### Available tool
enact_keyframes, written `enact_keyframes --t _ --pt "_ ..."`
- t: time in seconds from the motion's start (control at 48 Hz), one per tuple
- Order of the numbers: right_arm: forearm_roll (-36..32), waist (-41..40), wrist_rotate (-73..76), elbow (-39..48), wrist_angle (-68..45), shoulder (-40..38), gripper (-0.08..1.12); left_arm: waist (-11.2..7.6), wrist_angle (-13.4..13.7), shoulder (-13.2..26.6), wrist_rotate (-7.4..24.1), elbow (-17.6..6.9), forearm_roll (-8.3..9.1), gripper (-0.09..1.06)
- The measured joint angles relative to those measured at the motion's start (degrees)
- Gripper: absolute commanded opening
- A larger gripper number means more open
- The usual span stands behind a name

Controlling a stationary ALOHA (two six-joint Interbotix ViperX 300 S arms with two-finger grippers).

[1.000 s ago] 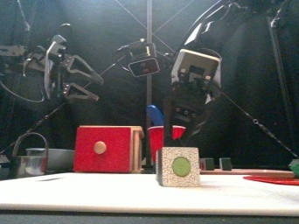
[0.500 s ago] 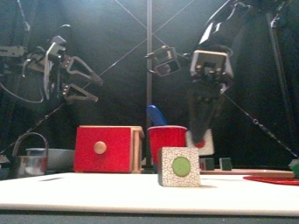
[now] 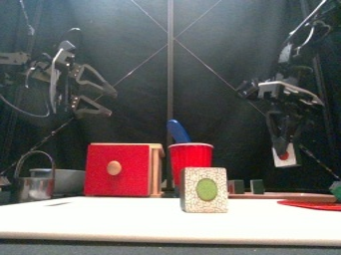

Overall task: Place sushi on board then cut the sushi with the knife then place the pieces on the plate
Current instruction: Place the 4 sushi pieces on the plate

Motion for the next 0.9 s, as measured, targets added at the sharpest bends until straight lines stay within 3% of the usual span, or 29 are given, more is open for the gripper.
enact_keyframes --t 0.312,0.583,0.896 --pt "-8.1 -5.9 12.2 1.2 -5.7 3.0 0.59 -1.32 0.0 0.0 0.0 0.0 1.76 0.96" --pt "-10.4 -7.6 14.2 1.7 -8.1 9.5 0.69 -1.41 -0.1 0.0 -0.1 0.1 4.92 0.96" --pt "-10.6 -7.6 14.2 0.8 -9.5 11.0 0.83 -1.41 0.0 0.0 0.0 0.5 5.54 0.96"
